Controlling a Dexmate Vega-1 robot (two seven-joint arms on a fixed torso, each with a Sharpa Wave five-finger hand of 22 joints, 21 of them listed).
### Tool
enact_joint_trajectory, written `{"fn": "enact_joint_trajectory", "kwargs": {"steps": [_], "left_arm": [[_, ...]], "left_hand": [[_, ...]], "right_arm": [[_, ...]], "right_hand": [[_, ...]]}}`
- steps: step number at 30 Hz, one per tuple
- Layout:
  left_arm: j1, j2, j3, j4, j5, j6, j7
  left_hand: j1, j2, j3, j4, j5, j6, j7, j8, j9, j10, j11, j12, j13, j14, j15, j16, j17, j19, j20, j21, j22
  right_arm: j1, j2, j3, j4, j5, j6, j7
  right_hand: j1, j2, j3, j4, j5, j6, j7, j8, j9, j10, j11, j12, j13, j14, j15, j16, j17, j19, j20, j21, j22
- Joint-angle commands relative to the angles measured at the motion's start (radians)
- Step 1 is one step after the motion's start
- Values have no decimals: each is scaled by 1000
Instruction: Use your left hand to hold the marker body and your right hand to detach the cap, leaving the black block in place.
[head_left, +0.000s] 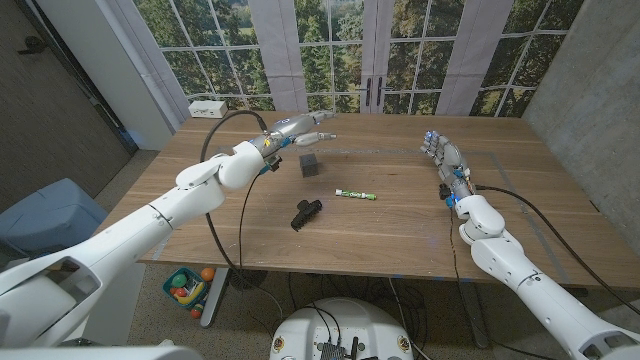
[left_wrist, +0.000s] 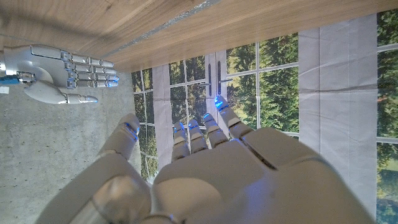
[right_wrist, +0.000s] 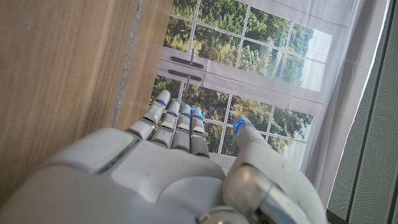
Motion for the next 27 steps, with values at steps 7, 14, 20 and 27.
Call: {"fn": "enact_joint_trajectory", "kwargs": {"steps": [7, 14, 20, 27], "left_arm": [[-10, 18, 17, -85, 159, 53, -73], [-4, 31, 48, -166, 366, 152, -82], [-20, 24, 65, -194, 446, 183, -153], [-40, 12, 84, -208, 515, 200, -224]], "left_hand": [[28, 8, 1, -18, -4, -9, 14, -6, 3, 5, 2, -6, 4, 23, -33, 0, 1, 60, 10, 7, 6], [202, -113, -8, -48, -16, 51, 0, 50, 10, 92, -6, 11, 15, 152, -80, 20, 9, 140, -8, -1, 11], [356, -195, -31, -45, -17, 164, -22, 100, 15, 202, -52, 28, 21, 194, -103, 21, 12, 178, -27, -14, 13], [480, -262, -88, -36, -9, 293, -32, 164, 22, 292, -98, 34, 24, 221, -124, 21, 15, 161, -30, -46, 14]], "right_arm": [[-45, -9, 14, -44, -5, 14, -23], [-57, -9, 20, -53, -4, 26, -25], [-61, -9, 22, -54, -2, 29, -23], [-66, -8, 24, -58, -7, 34, -28]], "right_hand": [[-4, 3, 4, -8, 4, 8, 0, 2, 3, 11, 3, 0, -1, 8, -8, 6, -1, 10, -43, -3, 4], [-5, 2, 2, -10, 4, 9, -1, 2, 3, 12, 3, 0, -2, 8, -7, 6, -3, 11, -42, -6, 4], [-7, 1, 1, -11, 4, 10, 0, 2, 3, 14, 2, 0, -3, 8, -7, 6, -4, 12, -41, -8, 4], [-9, -1, -2, -12, 4, 11, 1, 2, 3, 14, 4, 0, -3, 9, -5, 5, -5, 14, -39, -10, 4]]}}
